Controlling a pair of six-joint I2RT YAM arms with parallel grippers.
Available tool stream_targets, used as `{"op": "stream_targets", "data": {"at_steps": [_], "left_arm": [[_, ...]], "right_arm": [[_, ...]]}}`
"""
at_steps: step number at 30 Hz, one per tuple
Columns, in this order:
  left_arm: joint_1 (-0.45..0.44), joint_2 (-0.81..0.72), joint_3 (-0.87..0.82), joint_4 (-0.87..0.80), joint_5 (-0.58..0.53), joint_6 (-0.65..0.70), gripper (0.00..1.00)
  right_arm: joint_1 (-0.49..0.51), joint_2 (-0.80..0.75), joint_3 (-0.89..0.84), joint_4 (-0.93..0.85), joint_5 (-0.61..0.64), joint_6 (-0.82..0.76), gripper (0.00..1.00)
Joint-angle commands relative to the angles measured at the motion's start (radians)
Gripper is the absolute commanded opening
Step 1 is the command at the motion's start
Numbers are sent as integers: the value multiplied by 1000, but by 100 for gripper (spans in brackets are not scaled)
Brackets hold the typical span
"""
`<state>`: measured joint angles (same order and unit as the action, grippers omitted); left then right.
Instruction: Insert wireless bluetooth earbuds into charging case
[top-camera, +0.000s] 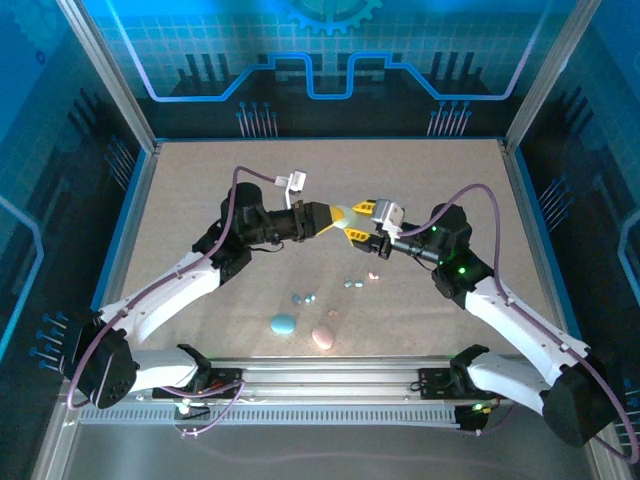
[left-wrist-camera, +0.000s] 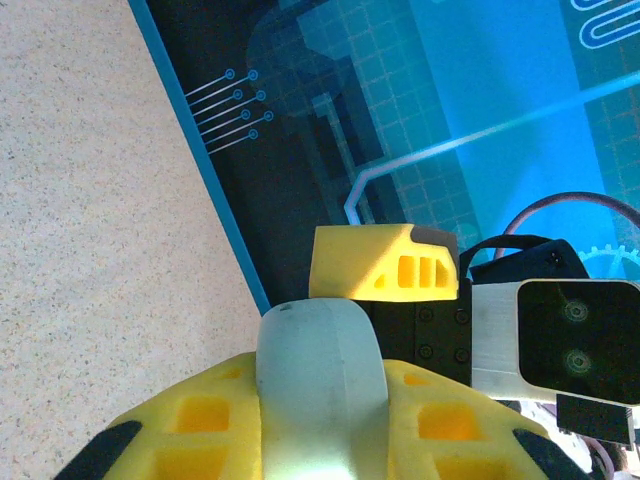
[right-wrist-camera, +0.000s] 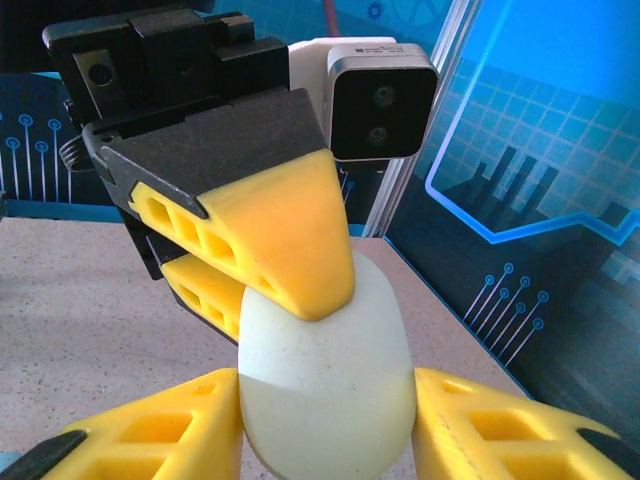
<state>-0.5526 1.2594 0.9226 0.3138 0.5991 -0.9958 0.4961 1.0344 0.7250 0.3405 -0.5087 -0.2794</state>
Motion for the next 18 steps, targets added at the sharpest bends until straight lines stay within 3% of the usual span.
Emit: {"op": "stream_targets", "data": {"at_steps": [1, 18], "left_arm": [[-4, -8, 16, 18, 36, 3, 6], [-3, -9, 15, 26, 37, 5, 7]], "right_arm": [[-4, 0, 30, -4, -14, -30, 47], [-4, -8, 27, -26, -9, -58, 47]]}}
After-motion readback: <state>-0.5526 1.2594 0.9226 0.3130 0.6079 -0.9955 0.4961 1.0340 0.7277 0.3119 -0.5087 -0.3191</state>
